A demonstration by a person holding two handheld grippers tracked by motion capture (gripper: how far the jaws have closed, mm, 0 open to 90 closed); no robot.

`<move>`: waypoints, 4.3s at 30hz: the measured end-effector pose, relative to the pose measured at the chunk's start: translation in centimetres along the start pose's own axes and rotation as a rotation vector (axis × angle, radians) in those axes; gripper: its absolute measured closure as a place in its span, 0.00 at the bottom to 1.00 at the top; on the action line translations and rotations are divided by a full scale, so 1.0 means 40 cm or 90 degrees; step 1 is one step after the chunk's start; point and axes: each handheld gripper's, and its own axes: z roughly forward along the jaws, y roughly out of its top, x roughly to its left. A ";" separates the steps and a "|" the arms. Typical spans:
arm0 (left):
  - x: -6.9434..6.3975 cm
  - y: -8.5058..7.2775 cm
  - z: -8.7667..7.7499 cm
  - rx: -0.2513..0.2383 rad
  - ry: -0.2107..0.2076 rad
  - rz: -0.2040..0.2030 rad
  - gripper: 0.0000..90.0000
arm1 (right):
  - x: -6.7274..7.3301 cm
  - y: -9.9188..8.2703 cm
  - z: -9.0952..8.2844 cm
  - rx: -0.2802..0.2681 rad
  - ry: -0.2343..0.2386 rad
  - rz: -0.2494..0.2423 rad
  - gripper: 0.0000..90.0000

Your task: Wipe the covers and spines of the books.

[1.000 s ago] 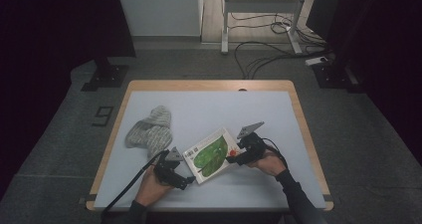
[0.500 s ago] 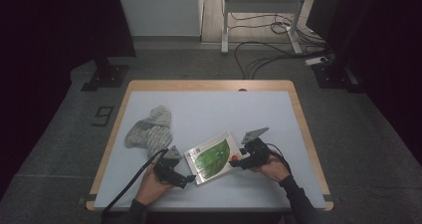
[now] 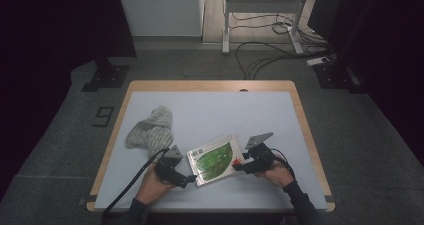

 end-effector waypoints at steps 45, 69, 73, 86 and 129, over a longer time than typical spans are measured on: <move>-0.035 0.075 -0.001 -0.008 0.043 0.057 0.17 | -0.001 -0.020 -0.032 -0.018 0.008 0.017 0.52; -0.049 0.098 -0.005 -0.019 0.063 0.080 0.29 | -0.052 -0.003 -0.022 -0.014 -0.047 0.073 0.36; -0.049 0.103 -0.005 -0.020 0.065 0.080 0.30 | -0.058 0.010 -0.015 -0.025 -0.033 0.076 0.39; -0.035 0.121 -0.019 -0.042 0.057 0.061 0.42 | -0.052 0.031 -0.028 -0.034 -0.040 0.081 0.48; 0.057 0.208 -0.091 -0.070 0.143 0.072 0.66 | -0.057 0.130 -0.026 -0.100 -0.127 0.048 0.66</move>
